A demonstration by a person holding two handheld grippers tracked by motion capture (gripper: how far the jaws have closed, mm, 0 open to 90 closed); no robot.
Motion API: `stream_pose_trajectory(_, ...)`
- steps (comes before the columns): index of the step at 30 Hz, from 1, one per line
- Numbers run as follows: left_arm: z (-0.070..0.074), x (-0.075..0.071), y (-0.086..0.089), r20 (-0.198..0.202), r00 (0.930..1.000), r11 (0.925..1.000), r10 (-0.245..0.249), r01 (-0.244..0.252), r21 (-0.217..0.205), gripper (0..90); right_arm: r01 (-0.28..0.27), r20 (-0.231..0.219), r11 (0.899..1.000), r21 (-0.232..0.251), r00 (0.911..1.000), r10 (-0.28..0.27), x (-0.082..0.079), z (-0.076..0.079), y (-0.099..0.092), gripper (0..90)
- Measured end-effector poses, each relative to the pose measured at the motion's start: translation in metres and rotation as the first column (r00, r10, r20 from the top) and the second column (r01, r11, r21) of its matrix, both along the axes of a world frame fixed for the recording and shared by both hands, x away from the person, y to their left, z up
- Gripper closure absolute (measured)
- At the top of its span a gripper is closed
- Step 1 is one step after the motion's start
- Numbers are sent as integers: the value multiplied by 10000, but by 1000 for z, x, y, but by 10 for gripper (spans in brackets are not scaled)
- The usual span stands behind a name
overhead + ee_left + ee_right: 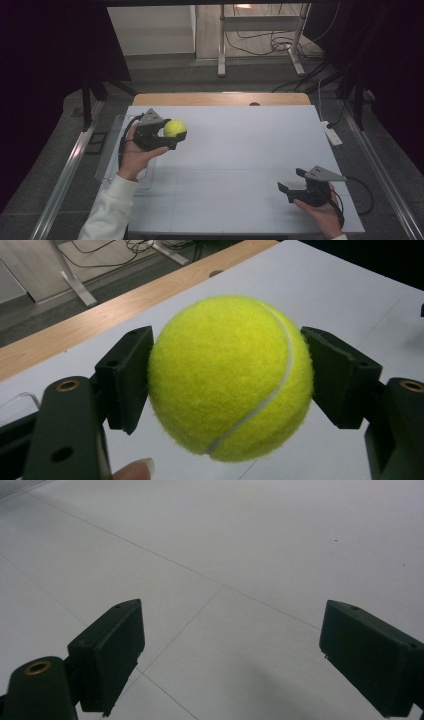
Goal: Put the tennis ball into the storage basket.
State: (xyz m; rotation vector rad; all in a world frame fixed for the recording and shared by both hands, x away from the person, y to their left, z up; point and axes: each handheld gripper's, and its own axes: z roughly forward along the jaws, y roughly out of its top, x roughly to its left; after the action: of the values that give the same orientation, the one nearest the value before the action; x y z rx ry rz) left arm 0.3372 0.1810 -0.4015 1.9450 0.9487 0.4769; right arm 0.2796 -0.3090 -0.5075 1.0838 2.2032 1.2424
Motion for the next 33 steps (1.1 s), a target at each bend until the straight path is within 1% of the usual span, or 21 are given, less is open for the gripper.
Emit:
stream_pose_trajectory(2,0,0,2,10,10000,10000,63,-63,-12,260,8,6,10000,10,10000,-8,0,0,0,107)
stream_pose_trajectory(4,0,1,4,50,9998,9998,188,-189,63,260,18,10,10000,35,10000,-18,0,0,0,107)
stream_pose_trajectory(21,-1,4,20,10,9978,9976,658,-658,-209,260,17,12,10000,16,10000,-17,0,0,0,107)
stream_pose_trajectory(33,-3,7,29,-71,9958,9955,913,-914,-255,260,8,24,10000,-12,10000,-8,0,0,0,107)
